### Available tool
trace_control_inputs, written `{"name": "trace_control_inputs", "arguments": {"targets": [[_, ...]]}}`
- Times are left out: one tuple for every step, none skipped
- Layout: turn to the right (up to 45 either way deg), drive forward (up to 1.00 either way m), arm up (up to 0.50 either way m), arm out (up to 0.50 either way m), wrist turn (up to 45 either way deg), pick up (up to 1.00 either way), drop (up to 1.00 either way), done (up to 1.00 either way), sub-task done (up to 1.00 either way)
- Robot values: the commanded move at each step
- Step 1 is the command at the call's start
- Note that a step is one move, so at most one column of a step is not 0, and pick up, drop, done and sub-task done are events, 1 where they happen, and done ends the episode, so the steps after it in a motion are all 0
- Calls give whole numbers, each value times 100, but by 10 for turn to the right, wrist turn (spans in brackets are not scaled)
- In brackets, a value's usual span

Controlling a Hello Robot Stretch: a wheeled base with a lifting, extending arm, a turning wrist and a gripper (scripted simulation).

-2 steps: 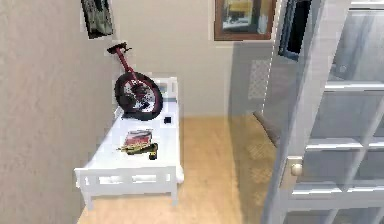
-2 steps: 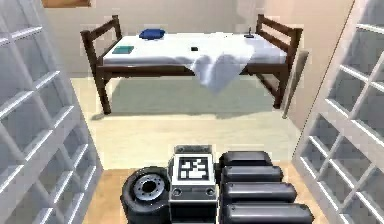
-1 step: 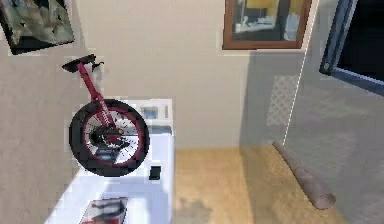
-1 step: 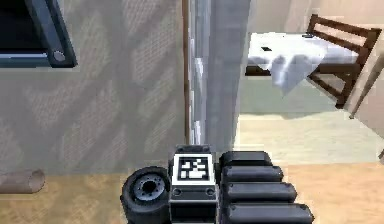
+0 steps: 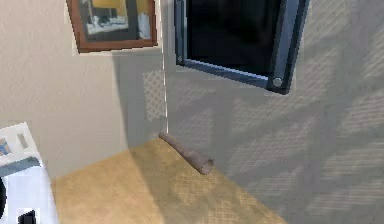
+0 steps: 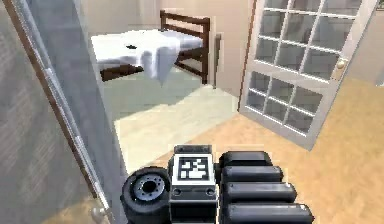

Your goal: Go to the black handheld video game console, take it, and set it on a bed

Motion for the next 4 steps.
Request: {"name": "trace_control_inputs", "arguments": {"targets": [[0, 40, 0, 0, 0, 0, 0, 0, 0], [-390, 0, 0, 0, 0, 0, 0, 0, 0], [0, 90, 0, 0, 0, 0, 0, 0, 0], [450, 0, 0, 0, 0, 0, 0, 0, 0]]}}
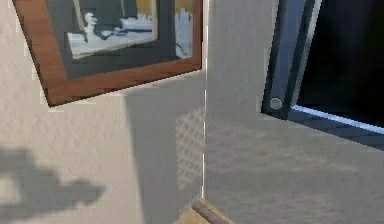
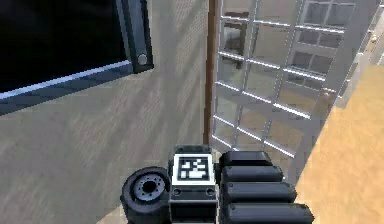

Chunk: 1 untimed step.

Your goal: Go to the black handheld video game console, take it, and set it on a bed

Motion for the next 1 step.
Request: {"name": "trace_control_inputs", "arguments": {"targets": [[390, 0, 0, 0, 0, 0, 0, 0, 0]]}}
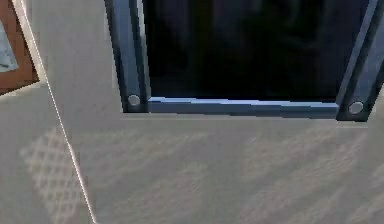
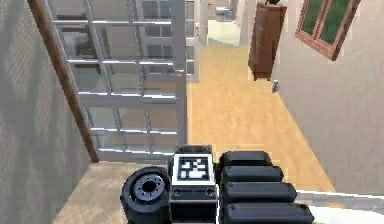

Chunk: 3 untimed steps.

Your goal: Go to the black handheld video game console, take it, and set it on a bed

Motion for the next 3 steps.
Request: {"name": "trace_control_inputs", "arguments": {"targets": [[-450, 0, 0, 0, 0, 0, 0, 0, 0], [-420, 0, 0, 0, 0, 0, 0, 0, 0], [450, 0, 0, 0, 0, 0, 0, 0, 0]]}}
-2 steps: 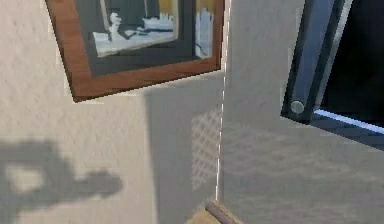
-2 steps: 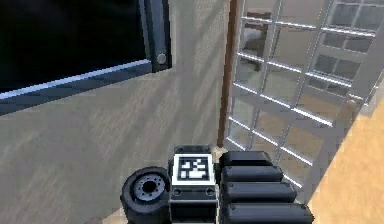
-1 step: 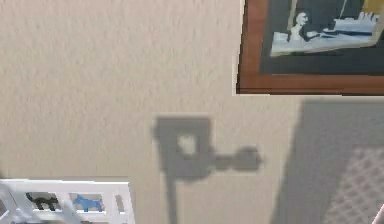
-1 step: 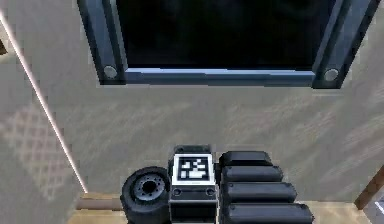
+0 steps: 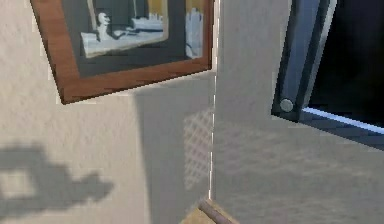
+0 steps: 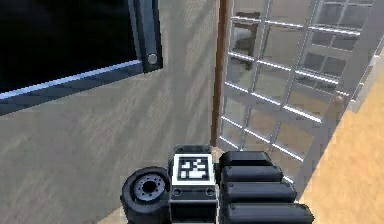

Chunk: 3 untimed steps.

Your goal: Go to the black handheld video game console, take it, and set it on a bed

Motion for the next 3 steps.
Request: {"name": "trace_control_inputs", "arguments": {"targets": [[450, 0, 0, 0, 0, 0, 0, 0, 0], [-450, 0, 0, 0, 0, 0, 0, 0, 0], [-450, 0, 0, 0, 0, 0, 0, 0, 0]]}}
